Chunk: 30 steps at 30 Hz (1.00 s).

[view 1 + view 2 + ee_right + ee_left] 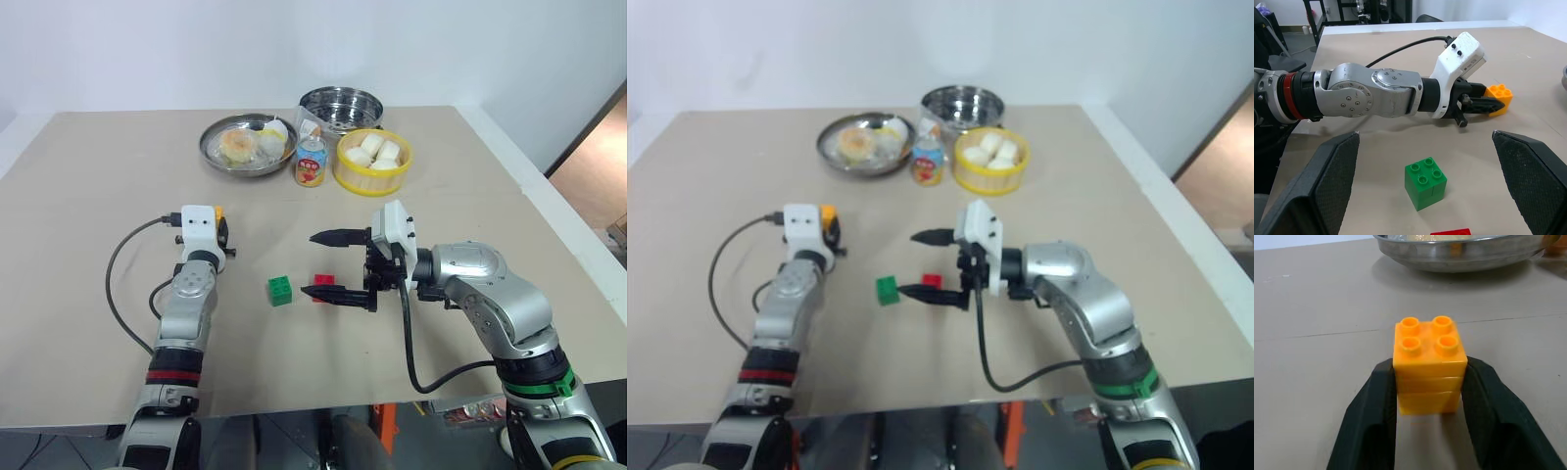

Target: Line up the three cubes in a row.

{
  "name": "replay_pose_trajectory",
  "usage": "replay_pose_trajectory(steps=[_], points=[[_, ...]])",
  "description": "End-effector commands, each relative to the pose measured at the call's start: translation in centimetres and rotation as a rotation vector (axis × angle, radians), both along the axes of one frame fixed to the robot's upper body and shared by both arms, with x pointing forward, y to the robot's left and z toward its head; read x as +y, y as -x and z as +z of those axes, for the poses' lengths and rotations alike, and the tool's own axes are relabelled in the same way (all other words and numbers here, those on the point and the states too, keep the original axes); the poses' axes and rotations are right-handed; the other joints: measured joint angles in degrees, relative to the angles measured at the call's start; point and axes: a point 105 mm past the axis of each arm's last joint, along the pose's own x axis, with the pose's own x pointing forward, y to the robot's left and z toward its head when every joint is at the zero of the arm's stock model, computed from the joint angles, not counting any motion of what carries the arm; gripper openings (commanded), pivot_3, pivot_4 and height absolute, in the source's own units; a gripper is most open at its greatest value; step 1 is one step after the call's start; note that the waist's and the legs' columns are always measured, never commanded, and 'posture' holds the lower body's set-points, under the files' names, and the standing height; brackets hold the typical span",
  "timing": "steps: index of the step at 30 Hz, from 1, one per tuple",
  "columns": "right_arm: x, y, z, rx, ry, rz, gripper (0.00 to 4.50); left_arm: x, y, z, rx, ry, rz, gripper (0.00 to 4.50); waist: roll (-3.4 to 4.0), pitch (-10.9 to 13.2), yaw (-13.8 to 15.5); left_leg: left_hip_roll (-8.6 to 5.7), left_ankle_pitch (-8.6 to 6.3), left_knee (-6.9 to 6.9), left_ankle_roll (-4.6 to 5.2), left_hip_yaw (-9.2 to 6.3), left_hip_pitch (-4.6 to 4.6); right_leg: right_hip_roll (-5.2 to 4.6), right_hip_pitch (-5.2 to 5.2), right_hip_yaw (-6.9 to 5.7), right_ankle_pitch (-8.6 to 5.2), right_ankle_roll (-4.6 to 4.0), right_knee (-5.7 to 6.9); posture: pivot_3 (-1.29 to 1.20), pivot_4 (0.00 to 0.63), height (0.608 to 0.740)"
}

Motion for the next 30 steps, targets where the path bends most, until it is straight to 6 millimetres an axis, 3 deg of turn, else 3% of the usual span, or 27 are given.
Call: replay_pose_trajectory(steps=[1, 7, 11, 22, 30], points=[[0.0, 0.4, 1.0, -0.054, -0.011, 0.017, 4.5, 0.6, -0.2, 1.8, -0.061, -0.017, 0.006, 1.58, 0.0, 0.0, 0.0, 0.0, 0.0, 0.0, 0.0, 0.0, 0.0, 0.0, 0.0, 0.0, 0.0, 0.0, 0.0, 0.0, 0.15, 0.74], [0.1, 0.3, 1.0, -0.056, -0.012, 0.022, 4.5, 1.3, 0.0, 1.7, -0.056, -0.014, -0.009, 1.58, 0.0, 0.0, -0.01, 0.0, 0.0, 0.0, 0.0, 0.0, 0.0, -0.01, 0.0, 0.0, 0.0, 0.0, 0.0, 0.0, 0.15, 0.74], [0.2, 0.3, 1.0, -0.057, -0.013, 0.023, 4.5, 1.3, 0.4, 1.9, -0.065, 0.008, -0.115, 1.58, 0.0, 0.0, -0.01, 0.0, 0.0, -0.01, 0.0, 0.0, 0.0, 0.0, -0.01, -0.01, 0.0, 0.0, 0.0, 0.0, 0.15, 0.74], [-0.1, 0.2, 1.1, -0.057, -0.006, 0.023, 4.5, 0.8, 5.2, 2.2, -0.017, -0.15, -0.736, 1.58, 0.01, 0.0, -0.14, 0.03, -0.01, -0.1, -0.02, 0.02, 0.01, -0.04, -0.07, -0.03, -0.12, -0.21, 0.0, 0.0, 0.15, 0.74], [-0.4, 0.2, 1.0, -0.059, 0.0, 0.011, 4.5, -1.1, 9.0, 3.4, -0.033, -0.169, -1.124, 1.58, 0.01, 0.0, -0.09, 0.03, -0.01, -0.1, -0.02, 0.08, 0.0, -0.12, -0.07, -0.03, -0.27, -0.45, -0.02, 0.0, 0.15, 0.74]])
